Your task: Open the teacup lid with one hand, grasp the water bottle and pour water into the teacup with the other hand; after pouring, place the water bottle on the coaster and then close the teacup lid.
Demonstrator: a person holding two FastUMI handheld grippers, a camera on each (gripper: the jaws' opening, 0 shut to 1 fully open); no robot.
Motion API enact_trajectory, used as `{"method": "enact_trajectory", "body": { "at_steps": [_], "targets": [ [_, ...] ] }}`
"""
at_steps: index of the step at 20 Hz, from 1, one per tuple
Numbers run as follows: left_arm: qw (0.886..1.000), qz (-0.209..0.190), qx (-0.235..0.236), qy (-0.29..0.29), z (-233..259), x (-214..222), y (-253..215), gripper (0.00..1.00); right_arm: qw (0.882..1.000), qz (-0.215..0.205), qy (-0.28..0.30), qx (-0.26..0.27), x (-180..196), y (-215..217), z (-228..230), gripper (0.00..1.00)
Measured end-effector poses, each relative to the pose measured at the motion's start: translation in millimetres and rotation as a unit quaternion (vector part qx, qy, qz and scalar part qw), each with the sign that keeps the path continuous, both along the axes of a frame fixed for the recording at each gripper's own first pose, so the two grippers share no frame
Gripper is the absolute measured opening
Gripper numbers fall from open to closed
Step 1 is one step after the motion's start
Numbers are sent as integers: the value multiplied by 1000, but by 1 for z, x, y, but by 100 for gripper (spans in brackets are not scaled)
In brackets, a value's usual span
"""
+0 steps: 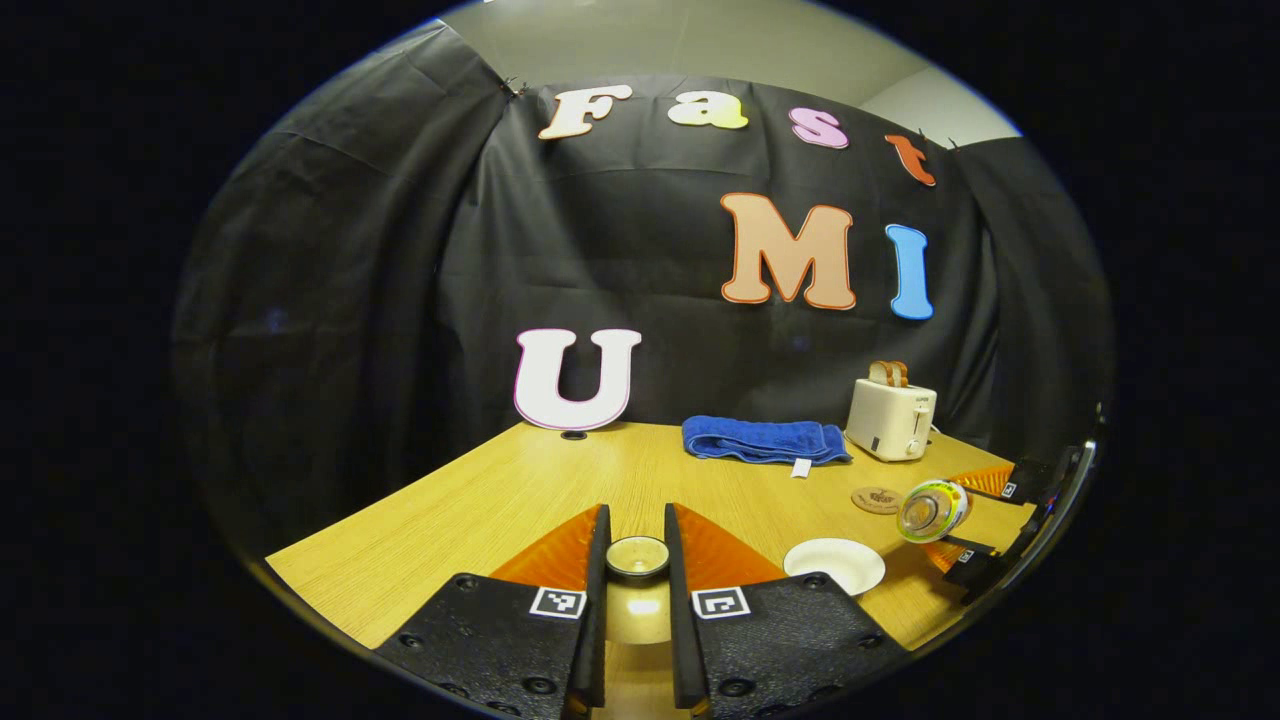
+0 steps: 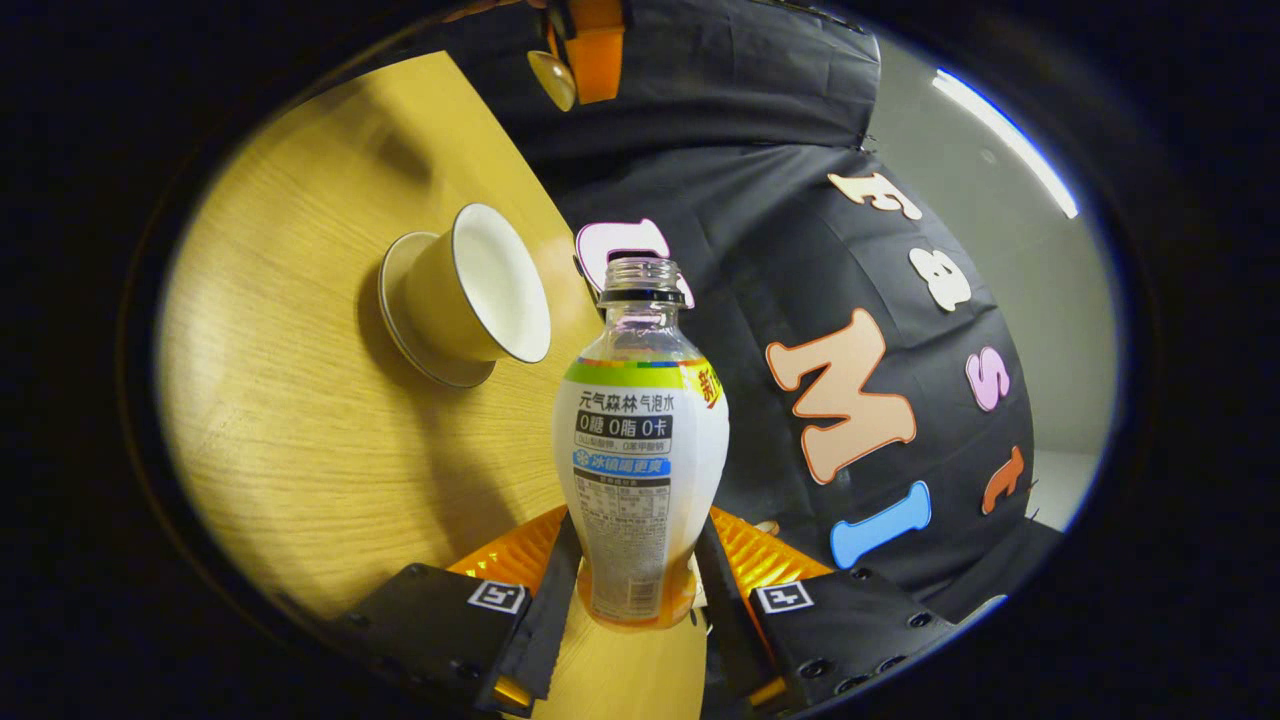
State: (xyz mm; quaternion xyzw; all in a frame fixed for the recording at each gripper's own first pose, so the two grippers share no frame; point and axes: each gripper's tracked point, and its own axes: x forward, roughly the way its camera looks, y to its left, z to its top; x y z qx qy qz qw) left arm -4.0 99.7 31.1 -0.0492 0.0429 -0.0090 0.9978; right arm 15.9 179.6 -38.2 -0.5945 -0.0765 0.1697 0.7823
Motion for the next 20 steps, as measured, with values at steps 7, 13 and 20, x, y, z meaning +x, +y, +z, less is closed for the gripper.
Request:
{"method": "enact_trajectory", "body": {
  "at_steps": [7,13,20],
  "targets": [
    [1000,2,-5,-5,4,-2,2,24,997,-2,-22,-68,8,0,-7,69],
    [1000,-3,-9,-11,8,-4,-2,24,993,12,-28,-110,8,4,-8,68],
    [1000,-8,-13,-10,8,-4,-5,24,981,16,-52,-187,19,-1,-11,67]
  ]
}}
